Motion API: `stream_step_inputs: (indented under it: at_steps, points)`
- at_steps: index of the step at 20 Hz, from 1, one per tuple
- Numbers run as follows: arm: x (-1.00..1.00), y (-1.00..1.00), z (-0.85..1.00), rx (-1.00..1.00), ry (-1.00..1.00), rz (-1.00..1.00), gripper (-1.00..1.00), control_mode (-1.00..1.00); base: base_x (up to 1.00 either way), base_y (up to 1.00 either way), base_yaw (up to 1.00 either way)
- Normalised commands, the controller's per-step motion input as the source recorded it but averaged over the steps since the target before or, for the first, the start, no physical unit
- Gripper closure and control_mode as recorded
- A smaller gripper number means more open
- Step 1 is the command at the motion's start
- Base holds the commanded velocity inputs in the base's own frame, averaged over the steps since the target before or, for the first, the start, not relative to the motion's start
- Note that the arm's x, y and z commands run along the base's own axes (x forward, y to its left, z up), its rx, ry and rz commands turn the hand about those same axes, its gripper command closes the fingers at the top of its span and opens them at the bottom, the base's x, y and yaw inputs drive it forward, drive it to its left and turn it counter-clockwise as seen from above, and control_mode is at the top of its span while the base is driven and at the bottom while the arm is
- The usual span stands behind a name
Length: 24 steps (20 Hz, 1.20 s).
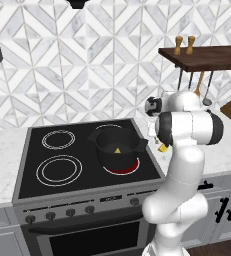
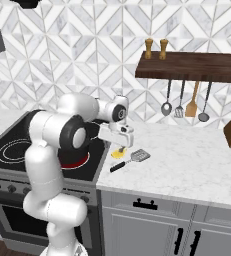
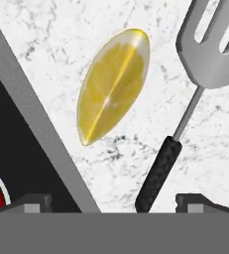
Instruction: Put the lemon wedge and lemon wedge in the pot. Retrieve the spatula and lightly stir the vegetables in the pot.
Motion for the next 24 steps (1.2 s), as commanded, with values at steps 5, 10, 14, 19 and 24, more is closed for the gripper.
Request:
stream_step_inputs:
  at_steps: [5,10,14,19,24]
  points:
    - [0.41,0.00,-0.25,0.00,0.06,0.00,-1.00,-1.00,0.00,0.00,0.00]
    - [0.32,-0.17,-0.41,-0.01,0.00,-0.01,-1.00,-1.00,0.00,0.00,0.00]
    - [0.18,-0.16,-0.36,0.00,0.00,0.00,-1.00,-1.00,0.00,0.00,0.00]
    - [0.08,0.00,-0.16,0.00,0.00,0.00,-1.00,-1.00,0.00,0.00,0.00]
    - [-0.10,0.00,-0.21,0.00,0.00,0.00,1.00,-1.00,0.00,0.00,0.00]
